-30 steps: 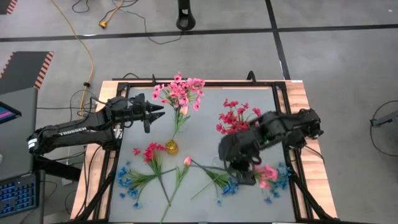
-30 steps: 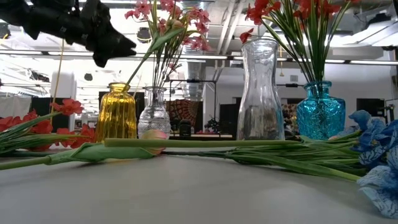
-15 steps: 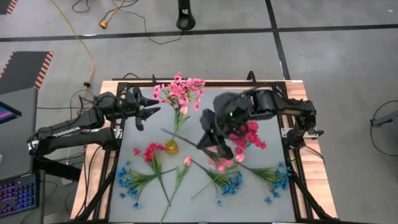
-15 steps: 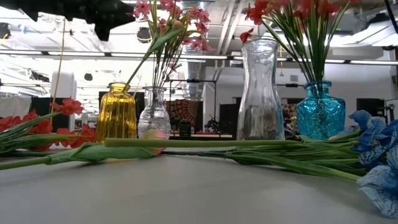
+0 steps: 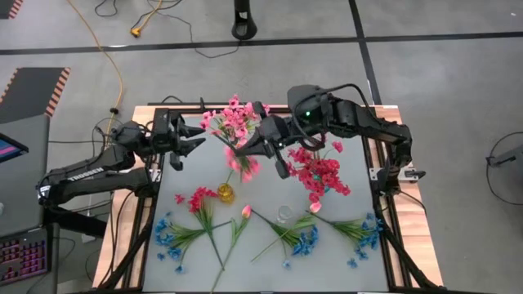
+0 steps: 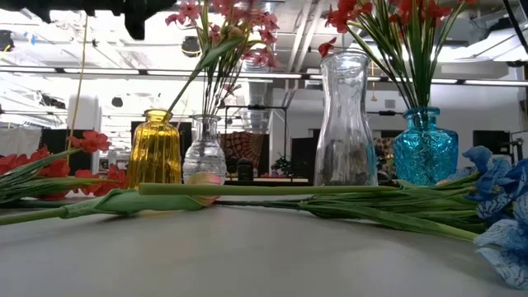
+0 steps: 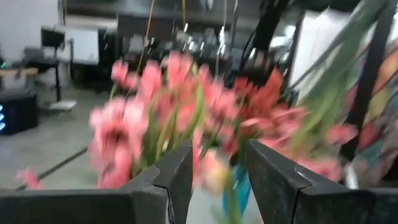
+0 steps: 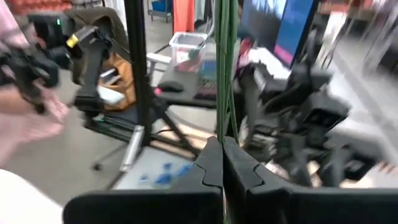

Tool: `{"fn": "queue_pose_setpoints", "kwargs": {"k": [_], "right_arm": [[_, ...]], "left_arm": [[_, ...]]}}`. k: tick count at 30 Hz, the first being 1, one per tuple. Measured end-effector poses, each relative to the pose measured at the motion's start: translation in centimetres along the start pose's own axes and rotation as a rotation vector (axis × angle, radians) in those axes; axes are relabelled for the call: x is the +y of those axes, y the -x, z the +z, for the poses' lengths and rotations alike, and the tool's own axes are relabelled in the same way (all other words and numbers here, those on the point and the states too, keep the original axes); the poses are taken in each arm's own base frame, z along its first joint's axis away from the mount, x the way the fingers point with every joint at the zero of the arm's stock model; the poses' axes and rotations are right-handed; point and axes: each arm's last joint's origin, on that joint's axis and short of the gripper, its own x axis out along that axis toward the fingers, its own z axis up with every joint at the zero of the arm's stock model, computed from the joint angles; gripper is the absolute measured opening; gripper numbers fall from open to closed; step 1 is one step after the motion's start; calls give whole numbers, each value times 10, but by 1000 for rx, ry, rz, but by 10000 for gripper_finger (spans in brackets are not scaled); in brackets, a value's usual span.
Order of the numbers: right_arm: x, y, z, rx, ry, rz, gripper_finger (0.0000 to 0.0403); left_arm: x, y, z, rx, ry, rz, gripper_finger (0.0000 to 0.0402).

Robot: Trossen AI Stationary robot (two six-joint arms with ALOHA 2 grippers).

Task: Sort flowers into vase by color
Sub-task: Put the pink flowers into the top transparent vase

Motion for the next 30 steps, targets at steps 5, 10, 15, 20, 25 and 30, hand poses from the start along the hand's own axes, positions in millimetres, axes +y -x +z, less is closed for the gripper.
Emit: {"fn": "queue_pose_setpoints", "kwargs": {"k": [5,10,15,20,25,30], "right_arm": [[-3,1,4,-44,190,-20,22],[2,-1,10,-107,342,6,22],[10,-3,15,-179,622,58,22],[13,-10,9,-166,928,57,23],[10,-15,3,-96,1178,-13,23],[3,-21,-2,10,1290,-98,23]], "left_arm": [[-6,2,18,-153,154,-146,135],[-12,5,28,-203,345,-301,135],[-13,6,30,-195,450,-348,135],[-13,6,30,-182,531,-356,135],[-13,5,30,-158,653,-367,135],[-12,5,30,-159,736,-355,135]]}}
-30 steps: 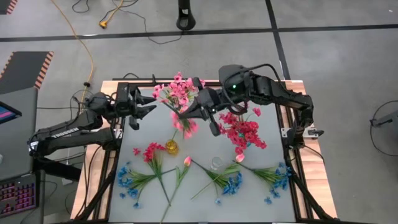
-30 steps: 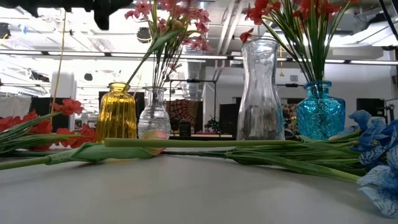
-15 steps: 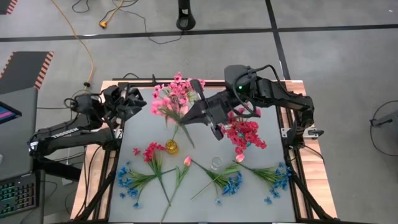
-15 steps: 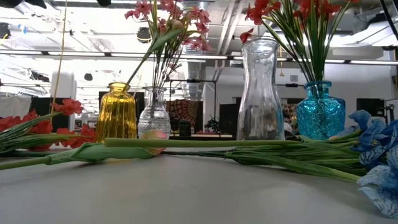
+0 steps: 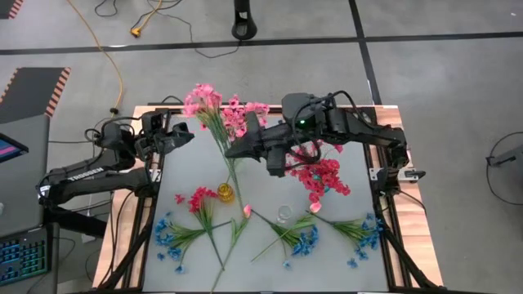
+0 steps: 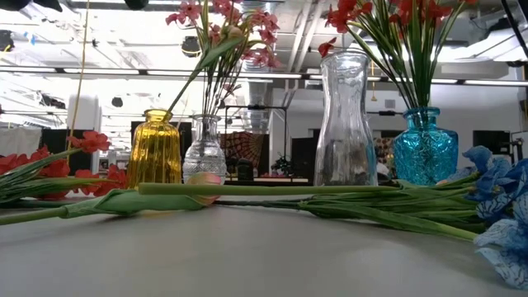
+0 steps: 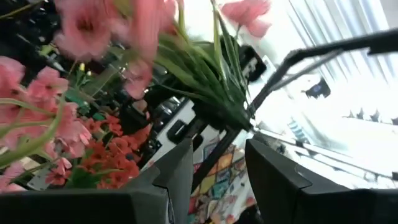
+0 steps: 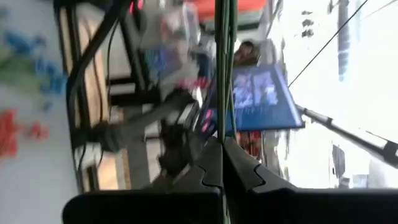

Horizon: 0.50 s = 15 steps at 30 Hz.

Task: Sort flowers into vase by color
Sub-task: Put the pink flowers into the top transparent vase

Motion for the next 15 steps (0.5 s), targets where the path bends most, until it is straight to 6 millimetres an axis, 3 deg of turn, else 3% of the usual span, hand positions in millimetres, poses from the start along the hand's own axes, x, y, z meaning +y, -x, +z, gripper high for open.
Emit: {"fn": "queue_pose_setpoints", "kwargs": {"k": [9,15], "right_arm": [[21,-28,-12,62,174,67,23],[29,-41,-14,109,276,71,23]], "left_arm": [[13,-13,-5,-92,53,103,135],[17,-23,-10,-104,48,78,135]]}}
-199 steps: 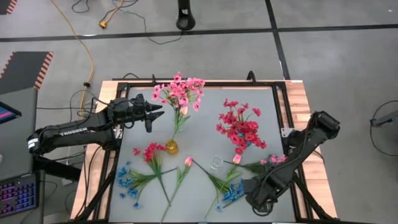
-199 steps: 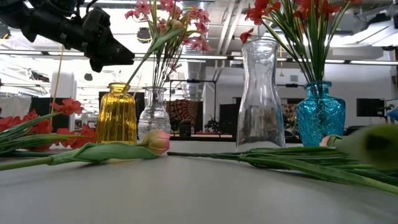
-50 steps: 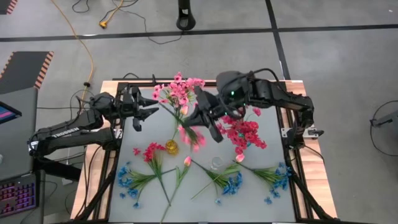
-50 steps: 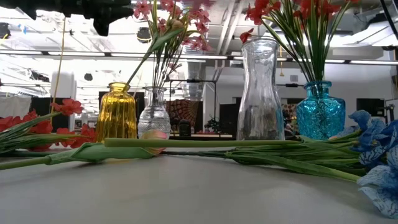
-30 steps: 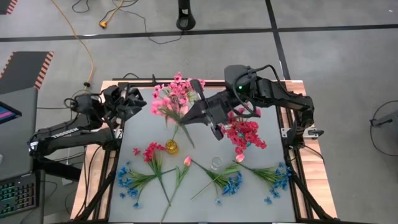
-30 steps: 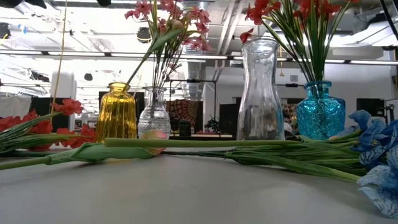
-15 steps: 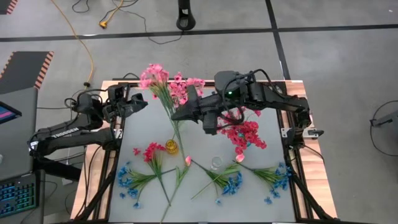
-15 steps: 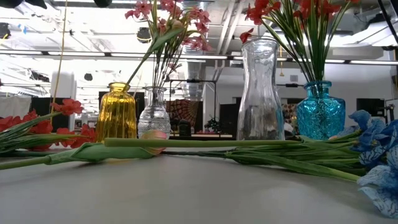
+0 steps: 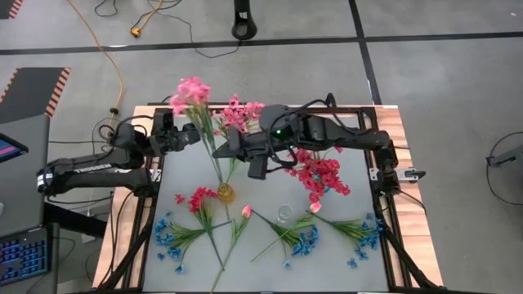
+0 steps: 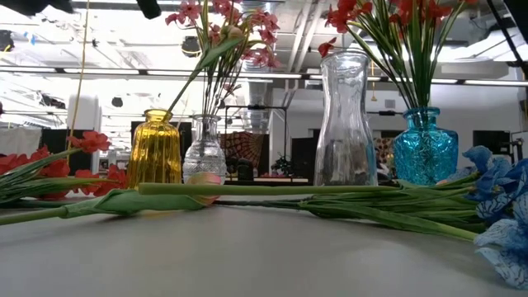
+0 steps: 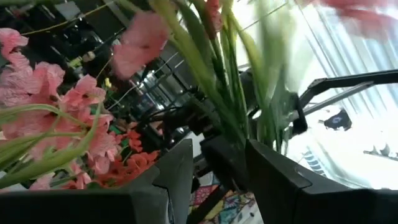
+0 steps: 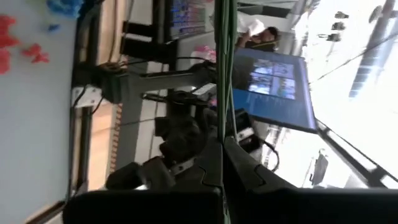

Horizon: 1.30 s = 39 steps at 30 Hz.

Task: Sort flowers into vase by color
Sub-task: Put the pink flowers into the top transparent vase

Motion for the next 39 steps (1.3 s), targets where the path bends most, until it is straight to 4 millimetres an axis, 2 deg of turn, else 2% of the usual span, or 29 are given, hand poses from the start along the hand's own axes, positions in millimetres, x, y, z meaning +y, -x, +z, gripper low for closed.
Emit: {"fn": "queue_pose_setpoints", "kwargs": {"k": [7,21,39], "right_arm": [[5,-7,-3,39,84,9,23],[4,-7,-5,107,88,17,23],[3,-6,-4,104,88,12,23]], "left_arm": [[-4,-4,-2,-4,-48,-58,135],[-6,-9,-12,-4,-108,-63,135],[-8,-44,-12,-16,-132,-101,135]]}}
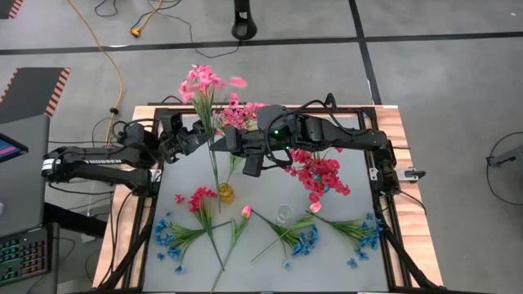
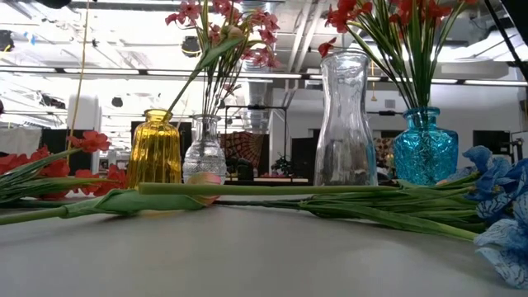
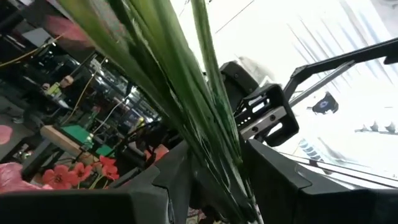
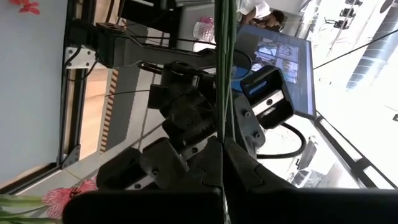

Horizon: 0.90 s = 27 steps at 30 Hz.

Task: Sort flowers into vase by color
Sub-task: Put the pink flowers into the top transparent vase

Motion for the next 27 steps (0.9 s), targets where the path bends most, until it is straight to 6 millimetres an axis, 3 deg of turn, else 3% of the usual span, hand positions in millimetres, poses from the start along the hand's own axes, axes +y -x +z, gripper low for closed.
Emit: {"fn": "queue_pose_setpoints", "kwargs": {"k": [8,18,27], "right_arm": [[0,0,1,-3,-11,-1,23],[-1,0,5,-11,-99,1,60],[-4,0,4,62,-367,-18,126]], "left_arm": [[1,-10,0,20,-17,-11,124],[-1,-9,2,14,-21,-22,9],[-1,-9,3,5,-73,-20,7]]}}
